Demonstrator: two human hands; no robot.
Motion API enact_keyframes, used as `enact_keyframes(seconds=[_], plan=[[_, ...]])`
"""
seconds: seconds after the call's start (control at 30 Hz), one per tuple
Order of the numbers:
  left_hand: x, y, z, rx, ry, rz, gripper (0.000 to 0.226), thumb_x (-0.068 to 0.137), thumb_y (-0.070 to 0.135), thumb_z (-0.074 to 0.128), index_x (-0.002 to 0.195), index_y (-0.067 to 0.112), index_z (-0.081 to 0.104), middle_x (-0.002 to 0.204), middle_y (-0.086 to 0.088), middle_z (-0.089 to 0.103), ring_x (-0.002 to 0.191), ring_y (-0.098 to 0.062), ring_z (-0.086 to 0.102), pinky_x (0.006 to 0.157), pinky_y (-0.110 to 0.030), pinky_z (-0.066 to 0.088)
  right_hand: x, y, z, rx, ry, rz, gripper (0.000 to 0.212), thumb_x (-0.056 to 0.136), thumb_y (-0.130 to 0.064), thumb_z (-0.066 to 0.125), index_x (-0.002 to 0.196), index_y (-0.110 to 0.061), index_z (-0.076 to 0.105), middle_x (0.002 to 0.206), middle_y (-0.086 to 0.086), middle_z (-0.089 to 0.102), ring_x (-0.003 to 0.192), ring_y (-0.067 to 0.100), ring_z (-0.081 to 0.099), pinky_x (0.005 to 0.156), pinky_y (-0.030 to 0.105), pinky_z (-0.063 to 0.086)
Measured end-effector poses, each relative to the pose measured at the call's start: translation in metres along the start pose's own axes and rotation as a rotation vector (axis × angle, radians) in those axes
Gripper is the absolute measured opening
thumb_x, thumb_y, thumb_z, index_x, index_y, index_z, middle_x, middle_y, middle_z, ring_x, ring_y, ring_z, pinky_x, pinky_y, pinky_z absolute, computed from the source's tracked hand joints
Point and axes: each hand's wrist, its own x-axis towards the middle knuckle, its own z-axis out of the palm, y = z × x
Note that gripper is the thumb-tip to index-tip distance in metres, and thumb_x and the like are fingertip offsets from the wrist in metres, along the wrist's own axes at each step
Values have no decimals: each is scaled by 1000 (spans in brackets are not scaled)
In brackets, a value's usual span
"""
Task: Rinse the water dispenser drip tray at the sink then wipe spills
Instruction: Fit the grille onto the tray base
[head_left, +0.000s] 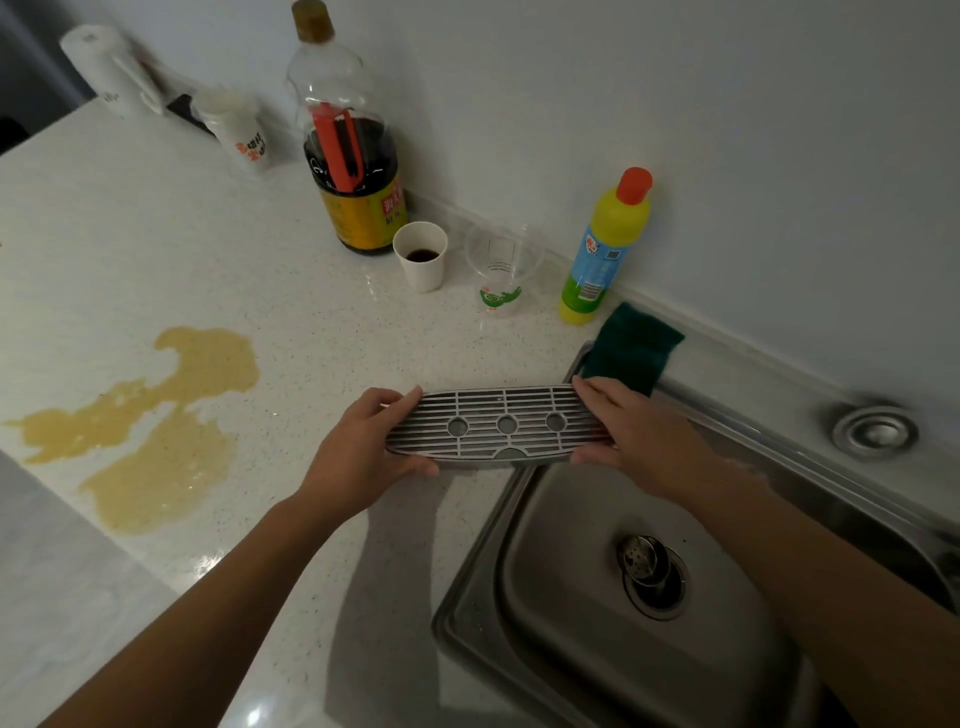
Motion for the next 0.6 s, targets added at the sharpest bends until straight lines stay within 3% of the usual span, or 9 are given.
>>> enact_keyframes(seconds=[0.07,0.17,0.27,0.37,0.47,0.53,0.6], plan=[[-2,0,-2,-22,-38,-5,99,74,55,84,157,23,41,142,1,51,124,-17,53,104,-34,51,-1,0,1,27,-11,14,102,85,-75,52,164,-26,11,165,-5,25,134,19,46,100,38,50],[-5,1,-5,-134,9,-105,83,84,58,73,155,23,45,139,3,54,118,-13,55,101,-34,51,-2,-2,0,293,-23,167,101,83,-79,53,163,-30,14,163,-3,31,135,19,45,105,43,46],[-6,1,-3,-130,145,-278,60,96,51,63,146,20,56,133,-5,63,108,-15,63,93,-36,54,-6,-4,3,580,86,451,78,92,-67,53,156,-26,34,153,5,49,123,19,56,99,43,49],[-9,0,4,-139,148,-381,53,96,47,65,139,16,63,125,-9,67,96,-14,62,85,-30,49,-9,-9,11,929,59,683,44,97,-51,60,135,-29,55,131,4,65,101,14,65,86,39,57],[-11,-1,9,-248,174,-475,53,94,52,66,130,13,70,115,-6,73,95,-16,64,83,-30,49,-9,-13,19,1219,52,800,41,95,-43,68,132,-27,57,122,3,69,98,25,71,83,42,60],[-12,1,15,-268,188,-500,40,95,54,63,109,19,78,95,0,77,86,-19,70,73,-27,52,-7,-15,21,1289,87,837,42,95,-41,70,132,-25,58,118,4,71,97,27,72,79,41,60],[-13,8,21,-273,189,-511,33,99,49,59,79,27,73,71,2,72,66,-18,69,55,-22,46,-7,-20,21,1324,112,866,38,96,-39,69,129,-23,61,116,6,71,99,28,71,79,41,60]])
